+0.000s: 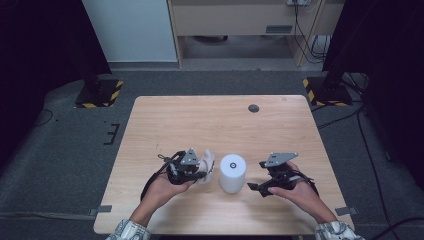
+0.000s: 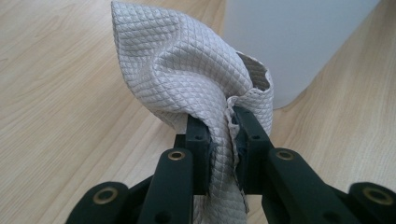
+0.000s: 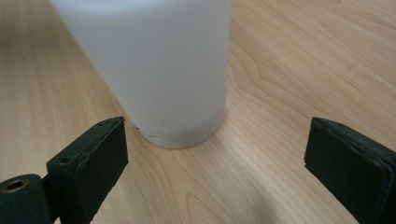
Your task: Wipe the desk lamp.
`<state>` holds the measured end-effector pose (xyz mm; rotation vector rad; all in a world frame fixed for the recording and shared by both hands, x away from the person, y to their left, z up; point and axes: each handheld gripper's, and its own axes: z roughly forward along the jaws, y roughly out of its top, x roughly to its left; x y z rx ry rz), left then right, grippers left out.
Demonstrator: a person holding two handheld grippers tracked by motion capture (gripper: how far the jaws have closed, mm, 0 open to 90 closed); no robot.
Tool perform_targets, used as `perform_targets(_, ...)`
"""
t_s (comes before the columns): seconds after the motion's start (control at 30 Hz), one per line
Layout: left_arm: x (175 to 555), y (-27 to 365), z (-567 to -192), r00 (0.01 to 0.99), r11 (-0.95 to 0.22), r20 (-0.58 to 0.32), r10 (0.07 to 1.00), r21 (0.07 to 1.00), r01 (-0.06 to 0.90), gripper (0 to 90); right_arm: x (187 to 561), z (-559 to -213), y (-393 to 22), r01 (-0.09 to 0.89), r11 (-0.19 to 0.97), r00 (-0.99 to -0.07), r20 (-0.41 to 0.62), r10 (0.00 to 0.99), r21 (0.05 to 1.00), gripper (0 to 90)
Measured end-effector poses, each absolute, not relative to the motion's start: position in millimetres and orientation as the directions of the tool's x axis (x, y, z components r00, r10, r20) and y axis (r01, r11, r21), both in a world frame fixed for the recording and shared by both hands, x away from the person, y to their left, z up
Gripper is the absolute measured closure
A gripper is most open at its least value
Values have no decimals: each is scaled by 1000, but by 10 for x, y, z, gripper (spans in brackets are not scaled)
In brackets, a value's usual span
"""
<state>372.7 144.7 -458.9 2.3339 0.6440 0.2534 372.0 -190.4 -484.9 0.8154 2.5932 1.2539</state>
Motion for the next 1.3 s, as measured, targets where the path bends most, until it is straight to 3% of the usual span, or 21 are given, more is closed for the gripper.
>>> perform_targets(0.53, 3837, 1788, -4512, 806, -605, 18, 592, 671, 429, 770, 3865, -4965, -2219, 523, 435, -698, 76, 712, 733, 69)
perform_targets(1.13, 4219, 1912, -4812, 707, -557, 3, 708, 618, 555, 763, 3909, -5025, -2273, 559, 421, -650, 63, 757, 715, 72)
perform_targets(1.2, 4239, 1865, -4846, 703, -543, -10, 712, 627, 559, 721, 3904, -5021, -2274, 558, 424, -653, 62, 755, 714, 72)
perform_targets(1.23, 4245, 1840, -4861, 696, -532, -16, 718, 633, 563, 648, 3902, -5021, -2274, 557, 422, -652, 62, 756, 716, 72)
perform_targets(1.3, 4249, 1808, -4869, 686, -523, -15, 727, 635, 568, 420, 3903, -5020, -2284, 556, 419, -650, 61, 758, 718, 72)
